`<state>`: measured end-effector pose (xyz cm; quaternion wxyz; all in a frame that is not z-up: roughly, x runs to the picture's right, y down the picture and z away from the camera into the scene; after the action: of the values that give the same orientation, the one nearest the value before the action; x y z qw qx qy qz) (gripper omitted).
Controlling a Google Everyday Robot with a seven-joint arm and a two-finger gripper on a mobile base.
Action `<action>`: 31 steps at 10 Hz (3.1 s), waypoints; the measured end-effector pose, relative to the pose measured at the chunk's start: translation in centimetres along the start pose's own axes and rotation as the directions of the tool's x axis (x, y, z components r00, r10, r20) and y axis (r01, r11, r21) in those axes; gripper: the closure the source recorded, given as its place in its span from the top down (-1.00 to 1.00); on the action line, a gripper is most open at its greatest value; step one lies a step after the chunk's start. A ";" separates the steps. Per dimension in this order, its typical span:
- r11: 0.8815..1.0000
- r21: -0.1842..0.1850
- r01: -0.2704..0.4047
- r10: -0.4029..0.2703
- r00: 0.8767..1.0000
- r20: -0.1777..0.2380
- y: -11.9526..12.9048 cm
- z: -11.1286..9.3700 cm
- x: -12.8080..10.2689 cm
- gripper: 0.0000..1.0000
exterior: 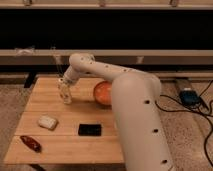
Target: Place the bottle in the ceramic bowl
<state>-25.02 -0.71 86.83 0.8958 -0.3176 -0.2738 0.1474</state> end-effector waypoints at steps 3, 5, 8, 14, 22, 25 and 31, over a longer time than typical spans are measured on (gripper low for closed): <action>0.999 0.044 -0.026 0.025 0.999 0.040 -1.0 -2.8 0.6 -1.00; 0.994 0.079 -0.070 0.064 0.995 0.073 -2.9 -5.1 1.8 -1.00; 0.982 0.112 -0.151 0.138 0.984 0.112 -5.2 -7.3 4.0 -1.00; 0.936 0.196 -0.291 0.247 0.943 0.222 -7.2 -14.2 8.1 -1.00; 0.884 0.329 -0.332 0.260 0.934 0.245 -4.8 -21.3 9.3 -1.00; 0.868 0.357 -0.345 0.285 0.935 0.209 -4.2 -21.8 10.3 -1.00; 0.844 0.404 -0.353 0.371 0.928 0.037 -3.0 -20.5 12.5 -1.00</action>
<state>-2.70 -7.49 80.40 0.9036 -0.1747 -0.1533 0.3599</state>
